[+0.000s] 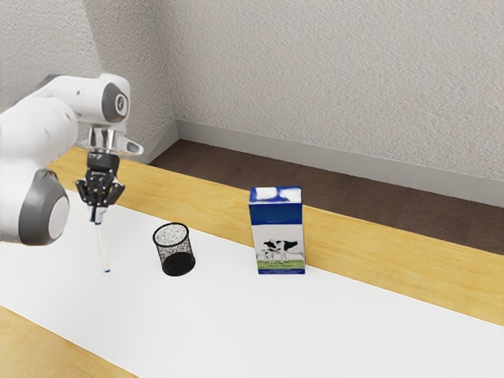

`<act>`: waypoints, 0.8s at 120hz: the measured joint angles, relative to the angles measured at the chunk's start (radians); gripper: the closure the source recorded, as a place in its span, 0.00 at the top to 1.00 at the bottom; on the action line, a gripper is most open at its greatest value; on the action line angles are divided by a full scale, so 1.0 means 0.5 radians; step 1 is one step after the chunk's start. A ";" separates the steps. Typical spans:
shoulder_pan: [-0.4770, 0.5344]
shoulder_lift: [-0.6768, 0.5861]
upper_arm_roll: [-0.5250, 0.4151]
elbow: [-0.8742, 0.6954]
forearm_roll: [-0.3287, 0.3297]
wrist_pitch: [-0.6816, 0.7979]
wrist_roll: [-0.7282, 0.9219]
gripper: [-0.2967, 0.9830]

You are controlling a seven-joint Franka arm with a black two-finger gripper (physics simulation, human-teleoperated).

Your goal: Take the marker out of the pen holder and place it to the left of the pen holder.

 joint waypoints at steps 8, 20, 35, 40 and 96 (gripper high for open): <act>-0.020 0.020 0.001 0.014 -0.007 -0.002 0.008 0.26; -0.034 0.036 0.000 0.027 -0.019 0.003 0.016 0.44; -0.063 0.014 -0.018 0.013 -0.024 0.029 0.028 0.59; -0.087 -0.065 -0.072 -0.062 -0.021 0.047 0.032 0.62; -0.212 -1.440 -1.266 -1.022 0.392 0.805 0.187 0.75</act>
